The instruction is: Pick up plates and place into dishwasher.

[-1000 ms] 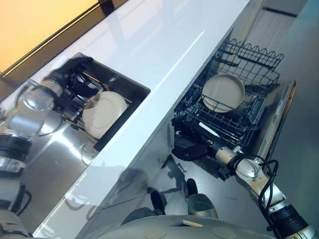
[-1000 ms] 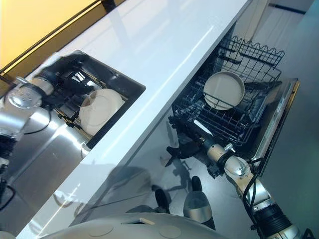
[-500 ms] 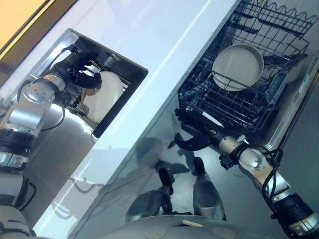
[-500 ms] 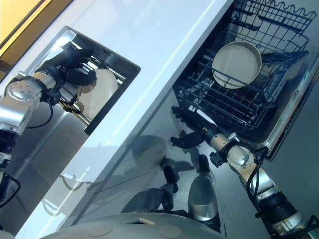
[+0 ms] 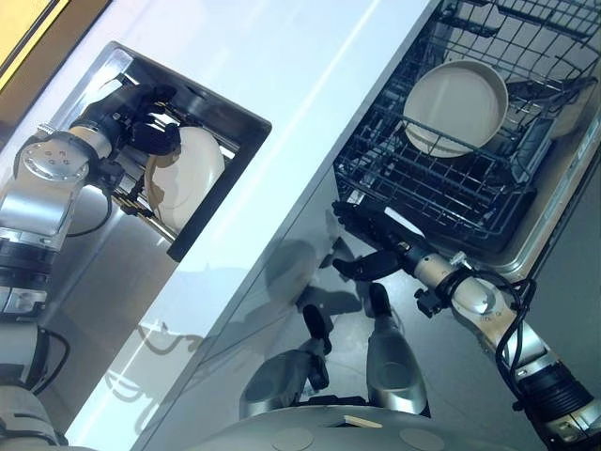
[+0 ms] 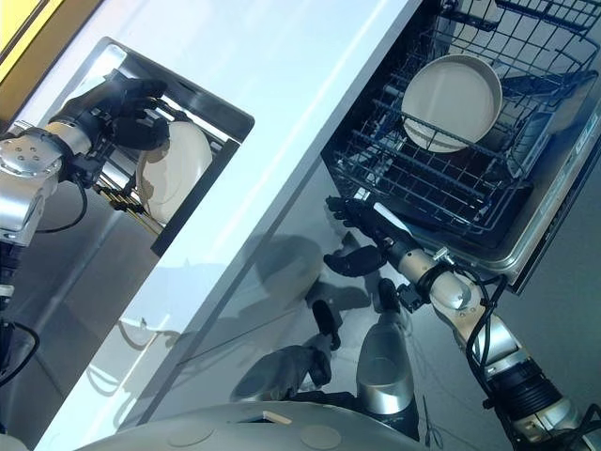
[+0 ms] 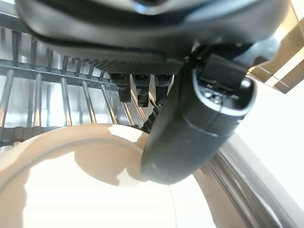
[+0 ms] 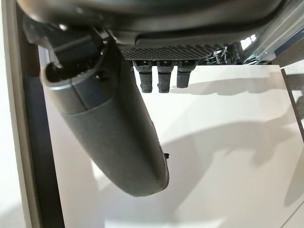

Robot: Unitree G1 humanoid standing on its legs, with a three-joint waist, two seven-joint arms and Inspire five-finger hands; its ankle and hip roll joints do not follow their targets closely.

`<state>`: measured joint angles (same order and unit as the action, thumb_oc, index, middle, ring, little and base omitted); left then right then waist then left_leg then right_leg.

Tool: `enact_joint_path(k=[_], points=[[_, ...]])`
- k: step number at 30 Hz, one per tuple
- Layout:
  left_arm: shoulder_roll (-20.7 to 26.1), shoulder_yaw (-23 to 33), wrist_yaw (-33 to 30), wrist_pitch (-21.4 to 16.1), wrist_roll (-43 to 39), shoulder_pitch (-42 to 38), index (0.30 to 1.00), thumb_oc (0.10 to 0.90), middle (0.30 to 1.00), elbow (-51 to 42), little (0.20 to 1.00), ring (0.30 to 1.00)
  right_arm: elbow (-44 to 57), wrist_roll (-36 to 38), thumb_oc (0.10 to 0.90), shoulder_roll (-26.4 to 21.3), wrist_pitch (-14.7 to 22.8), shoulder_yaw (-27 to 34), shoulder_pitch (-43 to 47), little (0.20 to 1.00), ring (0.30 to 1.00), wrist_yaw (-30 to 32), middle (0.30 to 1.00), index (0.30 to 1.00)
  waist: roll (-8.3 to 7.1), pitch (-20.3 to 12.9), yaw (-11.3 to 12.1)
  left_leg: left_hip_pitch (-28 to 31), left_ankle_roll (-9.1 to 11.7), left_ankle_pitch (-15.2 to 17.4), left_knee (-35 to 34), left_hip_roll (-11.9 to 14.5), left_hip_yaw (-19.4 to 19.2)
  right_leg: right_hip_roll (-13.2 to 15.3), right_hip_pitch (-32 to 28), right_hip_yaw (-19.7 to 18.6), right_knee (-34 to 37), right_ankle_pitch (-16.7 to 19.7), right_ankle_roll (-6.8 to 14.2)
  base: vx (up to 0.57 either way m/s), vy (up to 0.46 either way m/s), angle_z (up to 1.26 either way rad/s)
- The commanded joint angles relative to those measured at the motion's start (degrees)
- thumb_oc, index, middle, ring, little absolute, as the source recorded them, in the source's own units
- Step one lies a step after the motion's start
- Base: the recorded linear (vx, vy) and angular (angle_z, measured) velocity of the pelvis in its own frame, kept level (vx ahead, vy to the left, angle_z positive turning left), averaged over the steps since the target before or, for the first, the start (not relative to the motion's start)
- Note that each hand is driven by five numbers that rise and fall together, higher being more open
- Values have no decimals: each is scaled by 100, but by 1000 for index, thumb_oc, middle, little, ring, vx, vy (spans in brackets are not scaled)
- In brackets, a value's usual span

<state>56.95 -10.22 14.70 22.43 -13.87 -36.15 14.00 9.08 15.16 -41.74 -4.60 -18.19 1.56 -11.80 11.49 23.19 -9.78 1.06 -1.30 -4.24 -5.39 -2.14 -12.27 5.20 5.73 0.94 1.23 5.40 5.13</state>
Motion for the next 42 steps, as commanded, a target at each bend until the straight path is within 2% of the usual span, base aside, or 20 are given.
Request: enact_joint_path(k=[1,5,9,10,12,15,16,18,19,21,24,26,27,30,35,42], points=[[-317,-558,771,687,387,838,900,800,900,262,900,900,772,266,800,89,646,284,436,900,900,-25,900,900,-260,39,-144,-453,-18,561,750,-438,238,-382,193,91,-949,-911,13,0,0,0],[-245,-593,1681,658,545,1141,900,800,900,-179,900,900,774,274,800,41,673,364,364,900,900,-97,900,900,-248,17,-124,-424,-20,568,754,-444,273,-381,148,111,-931,-911,7,0,0,0],[-198,-689,2404,644,363,1327,900,800,900,-743,900,900,769,283,800,29,715,393,300,900,900,-161,900,900,-254,-31,-109,-357,-22,566,724,-449,300,-390,55,112,-882,-904,1,0,0,0],[-209,-746,2750,580,188,1371,900,800,900,-975,900,900,762,295,800,17,723,390,300,900,900,-184,900,900,-255,-60,-101,-314,-22,565,702,-450,307,-394,9,120,-859,-899,-3,13,2,4],[-272,-763,2787,484,-139,1466,900,800,900,-1280,900,900,737,267,800,51,763,375,278,900,900,-224,900,900,-260,-108,-93,-247,-23,575,675,-448,316,-400,-61,132,-823,-895,-10,8,7,4],[-340,-686,2071,87,-738,1585,900,800,900,-1579,900,900,722,202,800,126,818,330,221,900,900,-265,900,900,-285,-228,-64,-148,-22,594,639,-454,330,-403,-173,158,-761,-891,-10,3,5,4],[-401,-573,1456,-243,-880,1636,900,800,900,-1650,900,900,718,201,800,176,797,315,208,900,900,-273,900,900,-310,-320,-28,-99,-19,599,611,-457,343,-410,-235,178,-719,-886,-10,0,0,0],[-445,-369,416,-664,-1119,1663,900,800,900,-1644,900,900,668,201,800,242,779,300,209,900,900,-283,900,900,-352,-425,18,-44,-14,598,589,-460,378,-413,-311,199,-688,-890,-18,13,-6,-3],[-548,-95,-499,-1167,-1071,1652,900,800,900,-1605,900,900,648,185,800,315,730,324,202,900,900,-298,900,900,-385,-510,61,7,-14,597,564,-460,395,-418,-370,220,-664,-895,-20,24,-12,-7],[-619,305,-1108,-1376,-1203,1527,900,800,900,-1451,900,900,597,104,800,472,696,347,145,900,900,-331,900,900,-432,-622,88,56,-17,602,533,-465,424,-420,-430,239,-636,-910,-23,33,-13,0],[-615,1056,-2095,-2041,-1051,1090,900,800,900,-1165,900,900,508,-75,800,762,634,329,33,900,900,-359,900,900,-519,-855,135,122,-3,604,475,-433,451,-427,-504,296,-605,-923,-42,30,-21,15],[-534,1150,-2242,-2019,-1104,919,900,800,900,-1081,900,900,480,-115,800,819,649,304,2,900,900,-364,900,900,-540,-902,134,144,1,604,456,-420,447,-428,-520,303,-601,-924,-44,8,-9,4],[-327,1272,-2740,-2503,-1027,498,900,800,900,-692,900,900,421,-188,800,906,722,219,-93,900,900,-383,900,900,-576,-1015,93,215,1,616,401,-392,422,-435,-557,298,-590,-926,-41,0,0,0],[-118,1229,-3434,-3158,-882,19,900,800,900,-169,900,900,400,-241,800,977,847,137,-259,900,900,-421,900,900,-637,-1161,30,283,4,654,352,-349,344,-451,-586,260,-542,-909,-13,-15,-27,-3],[23,958,-4301,-3504,-423,-415,900,800,900,-17,900,900,462,-181,800,1033,859,60,-364,900,900,-390,900,900,-744,-1251,-41,438,14,717,276,-300,251,-456,-662,228,-499,-883,55,-24,-32,-1],[-103,810,-4050,-3229,-336,-368,900,800,900,-52,900,900,441,-140,800,1060,765,3,-327,900,900,-366,900,900,-787,-1293,-49,553,5,775,240,-308,224,-427,-700,214,-491,-863,115,-8,-4,2]])
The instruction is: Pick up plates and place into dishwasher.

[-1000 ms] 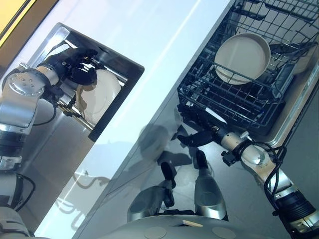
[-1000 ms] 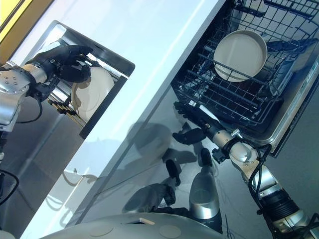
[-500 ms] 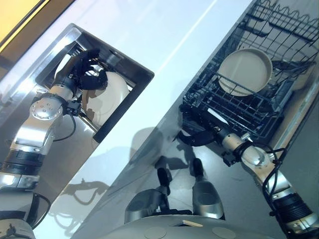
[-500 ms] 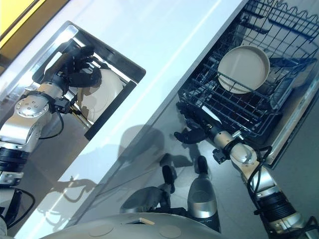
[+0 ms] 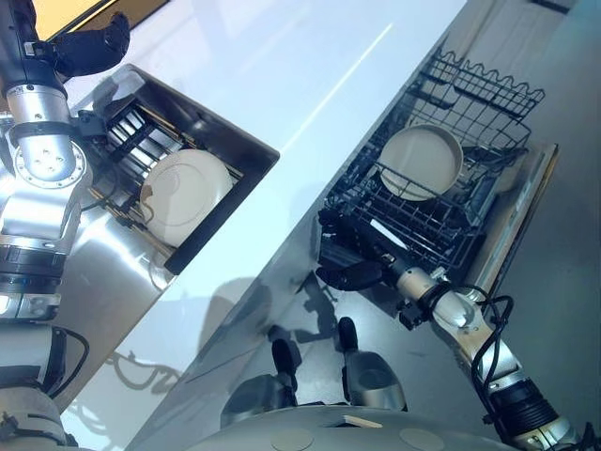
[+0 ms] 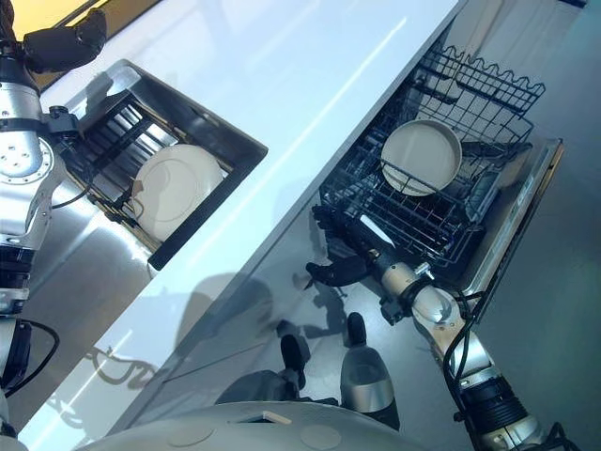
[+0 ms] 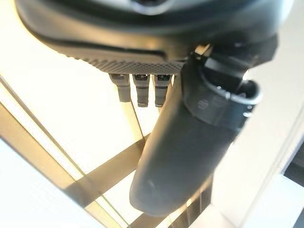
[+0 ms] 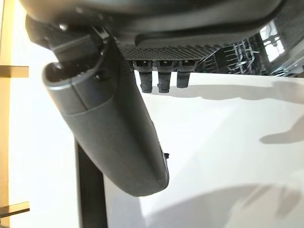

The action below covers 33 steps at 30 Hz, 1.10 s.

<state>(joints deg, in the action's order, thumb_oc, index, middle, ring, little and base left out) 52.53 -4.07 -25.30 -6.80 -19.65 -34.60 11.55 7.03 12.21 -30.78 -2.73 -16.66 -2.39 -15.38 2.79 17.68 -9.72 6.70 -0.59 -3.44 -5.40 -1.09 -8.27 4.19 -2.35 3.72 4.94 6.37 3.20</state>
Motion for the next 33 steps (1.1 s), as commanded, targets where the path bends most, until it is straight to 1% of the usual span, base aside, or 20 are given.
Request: enact_joint_path(k=[1,2,6,9,11,12,15,18,21,26,28,33], points=[[325,171,56,-254,215,-511,900,800,900,226,900,900,642,155,800,-36,566,-152,71,900,900,-10,900,900,86,-745,-56,-1,-67,702,237,-412,-180,-321,109,-63,-867,-960,317,0,0,0],[325,150,100,-212,205,-513,900,800,900,235,900,900,634,156,800,-29,554,-153,76,900,900,-10,900,900,89,-749,-57,8,-69,705,230,-414,-180,-317,107,-64,-863,-958,325,0,0,0],[347,60,632,122,41,-499,900,800,900,360,900,900,629,153,800,-30,521,-146,107,900,900,7,900,900,115,-734,-51,22,-82,717,238,-419,-184,-307,109,-62,-883,-956,347,0,0,0],[414,-37,912,266,-174,-507,900,800,900,427,900,900,672,177,800,-55,465,-136,148,900,900,57,900,900,146,-718,-42,20,-96,719,241,-421,-171,-310,121,-66,-908,-968,354,0,0,0],[445,-46,1091,336,-150,-495,900,800,900,477,900,900,644,168,800,-50,489,-132,151,900,900,76,900,900,161,-712,-29,30,-103,720,244,-424,-175,-308,114,-49,-904,-962,356,0,0,0],[464,-45,1169,434,-139,-467,900,800,900,456,900,900,644,160,800,-43,493,-119,144,900,900,73,900,900,168,-709,-22,28,-103,719,248,-424,-174,-307,113,-40,-902,-958,358,0,0,0],[544,54,1516,759,-98,-235,900,800,900,386,900,900,692,138,800,-35,475,-79,108,900,900,64,900,900,187,-696,9,26,-107,722,267,-428,-169,-302,95,-20,-865,-944,359,-23,-10,0],[596,208,1739,892,-145,37,900,800,900,281,900,900,719,149,800,-68,468,-33,97,900,900,69,900,900,196,-694,58,26,-97,713,268,-425,-156,-299,65,18,-822,-934,357,-12,-5,0],[654,301,1991,1109,-138,268,900,800,900,153,900,900,717,184,800,-80,470,1,108,900,900,66,900,900,206,-703,107,34,-89,694,263,-412,-148,-299,20,64,-805,-937,353,0,0,0],[688,312,2248,1233,-41,349,900,800,900,158,900,900,716,208,800,-121,444,-21,168,900,900,87,900,900,218,-713,161,11,-92,681,284,-417,-106,-292,13,116,-834,-966,334,-1,0,1],[714,304,2365,1346,-42,344,900,800,900,156,900,900,708,199,800,-139,444,-37,189,900,900,92,900,900,224,-712,181,8,-94,677,279,-421,-96,-287,4,135,-822,-968,329,-8,2,3],[759,274,2542,1448,57,410,900,800,900,183,900,900,718,224,800,-188,436,-40,209,900,900,140,900,900,231,-709,209,-11,-95,672,295,-428,-85,-283,-13,159,-800,-964,320,-4,1,1]])
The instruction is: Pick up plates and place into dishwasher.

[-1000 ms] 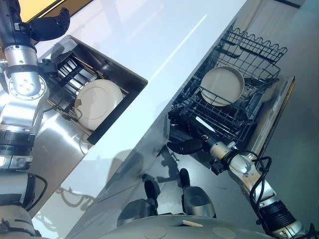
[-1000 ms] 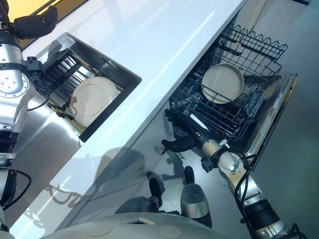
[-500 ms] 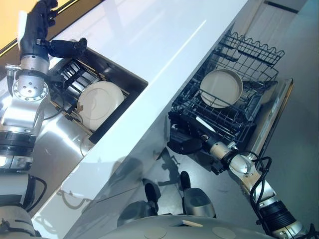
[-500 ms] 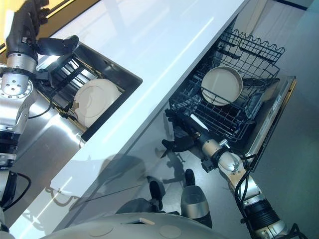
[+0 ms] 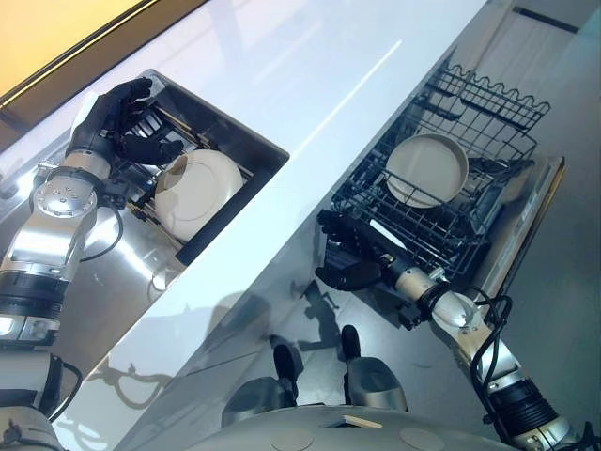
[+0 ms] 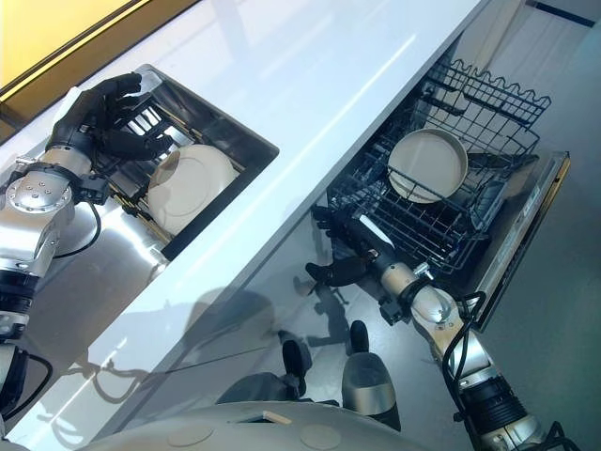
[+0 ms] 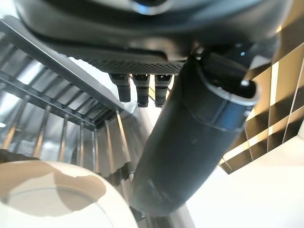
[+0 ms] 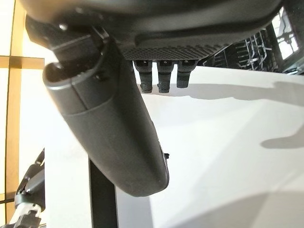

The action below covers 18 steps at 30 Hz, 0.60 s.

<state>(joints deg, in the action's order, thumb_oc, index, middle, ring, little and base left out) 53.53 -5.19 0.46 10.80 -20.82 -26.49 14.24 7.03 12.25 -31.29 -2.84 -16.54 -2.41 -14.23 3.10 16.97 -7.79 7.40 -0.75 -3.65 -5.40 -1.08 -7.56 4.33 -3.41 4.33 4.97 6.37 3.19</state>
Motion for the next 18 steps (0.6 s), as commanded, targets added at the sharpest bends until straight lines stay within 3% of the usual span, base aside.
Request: enact_joint_path(k=[1,10,18], points=[[676,399,44,-268,203,-372,900,800,900,-92,900,900,713,240,800,-150,450,-30,213,900,900,12,900,900,200,-636,21,-79,-80,690,291,-429,-156,-297,93,103,-800,-961,322,0,0,0],[491,173,766,204,206,-157,900,800,900,-112,900,900,712,328,800,-204,412,-92,237,900,900,30,900,900,244,-578,4,-98,-81,647,267,-450,-152,-277,141,107,-829,-937,340,0,0,0],[234,-272,910,292,47,-202,900,800,900,35,900,900,696,361,800,-361,408,-194,406,900,900,112,900,900,363,-382,-81,-227,-103,604,258,-512,-159,-245,339,23,-927,-926,358,0,0,0]])
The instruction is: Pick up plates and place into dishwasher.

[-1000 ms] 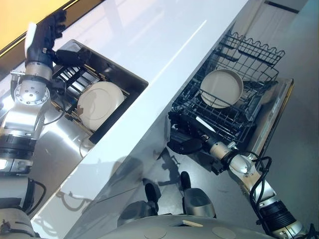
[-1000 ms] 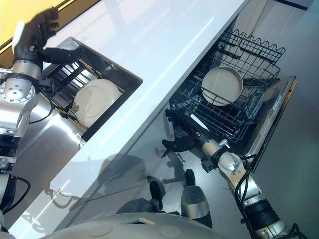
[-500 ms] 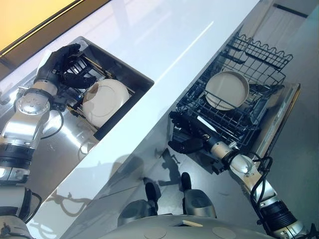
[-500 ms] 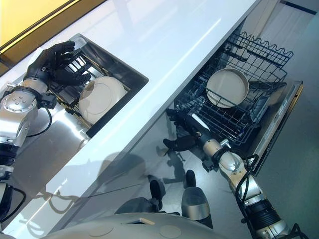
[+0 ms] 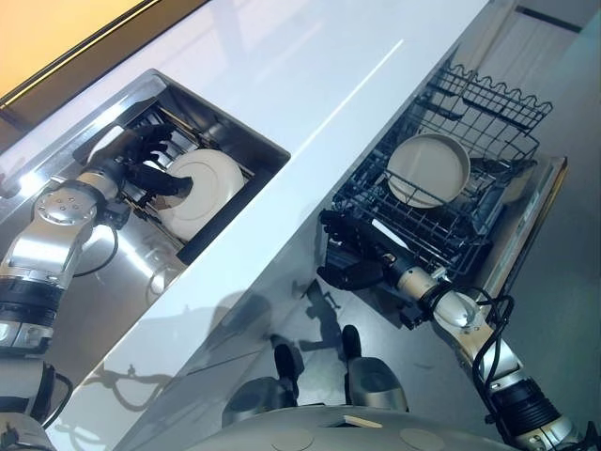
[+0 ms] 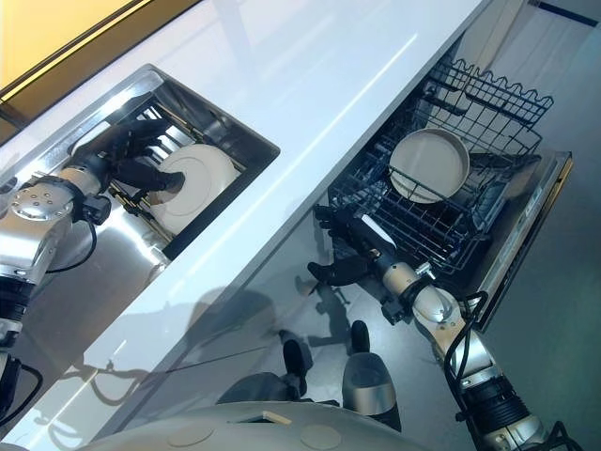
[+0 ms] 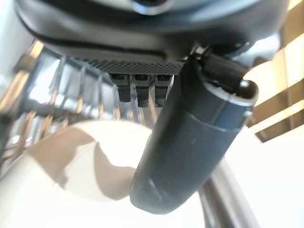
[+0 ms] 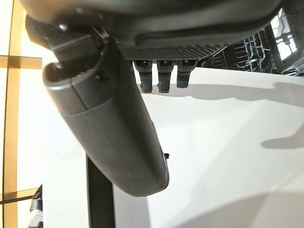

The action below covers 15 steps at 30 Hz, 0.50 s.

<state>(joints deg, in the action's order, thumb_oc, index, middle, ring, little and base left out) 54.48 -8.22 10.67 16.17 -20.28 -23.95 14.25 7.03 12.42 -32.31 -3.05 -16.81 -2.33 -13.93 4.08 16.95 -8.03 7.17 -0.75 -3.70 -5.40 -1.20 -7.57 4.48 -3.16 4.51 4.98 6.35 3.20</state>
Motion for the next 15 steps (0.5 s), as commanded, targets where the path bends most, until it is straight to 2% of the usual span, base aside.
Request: enact_joint_path(k=[1,6,10,15], points=[[96,-19,-130,-207,57,-467,900,800,900,29,900,900,701,365,800,-293,437,-158,418,900,900,79,900,900,279,-346,-78,-218,-104,605,257,-502,-162,-265,341,-12,-948,-930,354,0,0,0],[22,-215,-151,-88,376,-558,900,800,900,191,900,900,708,387,800,-430,447,-143,507,900,900,84,900,900,343,-176,-181,-298,-95,550,236,-512,-205,-287,464,-88,-1017,-934,357,10,13,-1],[72,-346,-85,-16,326,-731,900,800,900,356,900,900,731,440,800,-554,428,-119,503,900,900,96,900,900,380,-95,-255,-361,-88,519,241,-511,-254,-283,543,-124,-1064,-946,366,26,17,-3],[3,-696,-306,-11,400,-1272,900,800,900,943,900,900,701,495,800,-775,481,-125,635,900,900,179,900,900,466,242,-441,-603,-58,416,238,-501,-346,-310,846,-259,-1176,-944,348,-23,38,-3]])
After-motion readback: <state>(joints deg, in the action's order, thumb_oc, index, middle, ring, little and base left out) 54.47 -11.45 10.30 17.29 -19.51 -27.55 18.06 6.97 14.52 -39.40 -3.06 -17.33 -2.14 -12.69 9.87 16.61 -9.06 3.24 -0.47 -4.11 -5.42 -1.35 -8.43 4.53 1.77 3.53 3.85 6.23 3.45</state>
